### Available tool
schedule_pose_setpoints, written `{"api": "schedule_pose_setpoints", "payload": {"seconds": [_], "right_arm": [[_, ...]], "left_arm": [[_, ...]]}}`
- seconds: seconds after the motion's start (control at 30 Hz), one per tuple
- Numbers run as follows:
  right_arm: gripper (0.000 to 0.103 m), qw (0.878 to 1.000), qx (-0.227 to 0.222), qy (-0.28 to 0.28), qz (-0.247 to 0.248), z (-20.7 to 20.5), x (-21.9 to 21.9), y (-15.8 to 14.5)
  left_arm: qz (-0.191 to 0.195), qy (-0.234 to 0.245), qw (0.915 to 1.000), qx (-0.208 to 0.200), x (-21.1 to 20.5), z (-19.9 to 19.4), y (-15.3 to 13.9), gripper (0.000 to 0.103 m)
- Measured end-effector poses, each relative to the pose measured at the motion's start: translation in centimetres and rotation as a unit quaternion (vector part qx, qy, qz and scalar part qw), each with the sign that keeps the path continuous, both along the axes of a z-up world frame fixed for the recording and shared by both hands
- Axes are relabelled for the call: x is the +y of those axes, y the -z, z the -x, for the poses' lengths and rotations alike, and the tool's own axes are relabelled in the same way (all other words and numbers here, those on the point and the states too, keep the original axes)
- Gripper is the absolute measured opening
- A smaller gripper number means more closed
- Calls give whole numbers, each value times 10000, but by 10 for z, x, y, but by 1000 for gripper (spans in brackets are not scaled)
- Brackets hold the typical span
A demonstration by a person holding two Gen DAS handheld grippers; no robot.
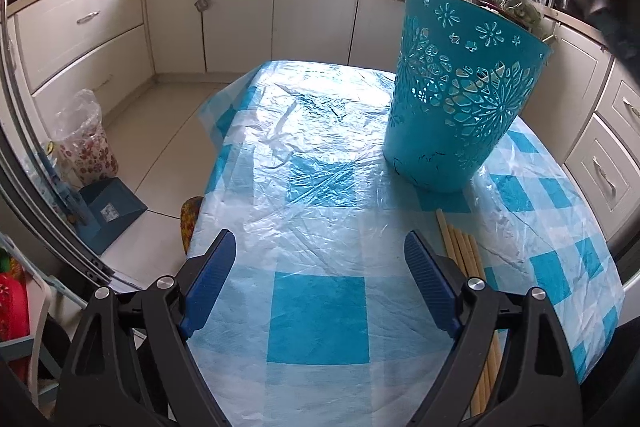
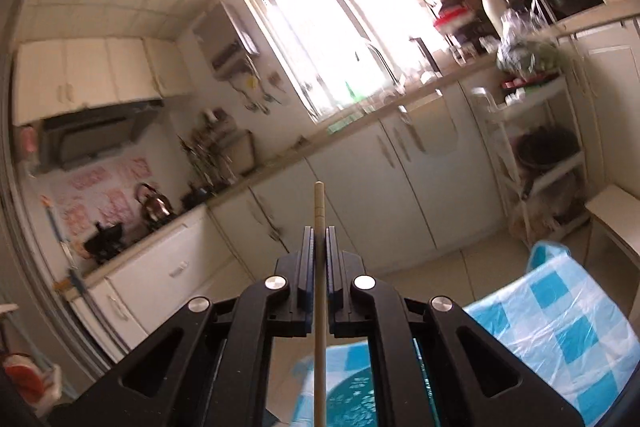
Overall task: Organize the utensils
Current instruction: 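Move the chopstick over the basket and open the right gripper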
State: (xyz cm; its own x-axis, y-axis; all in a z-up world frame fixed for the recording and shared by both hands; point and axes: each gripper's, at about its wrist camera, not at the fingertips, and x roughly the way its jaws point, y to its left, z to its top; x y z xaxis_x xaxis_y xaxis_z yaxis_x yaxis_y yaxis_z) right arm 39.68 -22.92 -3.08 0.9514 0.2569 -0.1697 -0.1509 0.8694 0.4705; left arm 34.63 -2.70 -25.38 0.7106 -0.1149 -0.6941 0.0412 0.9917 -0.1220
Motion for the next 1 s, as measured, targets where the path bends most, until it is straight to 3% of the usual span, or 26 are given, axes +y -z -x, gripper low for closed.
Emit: {"api": "schedule_pose_setpoints", "payload": {"seconds": [0.3, 0.63, 1.0], "right_arm": [[6, 9983, 414, 9, 404, -5, 11, 31], [7, 9935, 818, -285, 740, 4, 16, 46], [20, 9914, 298, -536, 1156, 124, 11, 8]], "left_arm": [[243, -33, 9996, 123, 5, -7, 2, 83], [240, -57, 9996, 123, 4, -7, 3, 83], [51, -113, 9998, -169, 6, 11, -11, 83]]}}
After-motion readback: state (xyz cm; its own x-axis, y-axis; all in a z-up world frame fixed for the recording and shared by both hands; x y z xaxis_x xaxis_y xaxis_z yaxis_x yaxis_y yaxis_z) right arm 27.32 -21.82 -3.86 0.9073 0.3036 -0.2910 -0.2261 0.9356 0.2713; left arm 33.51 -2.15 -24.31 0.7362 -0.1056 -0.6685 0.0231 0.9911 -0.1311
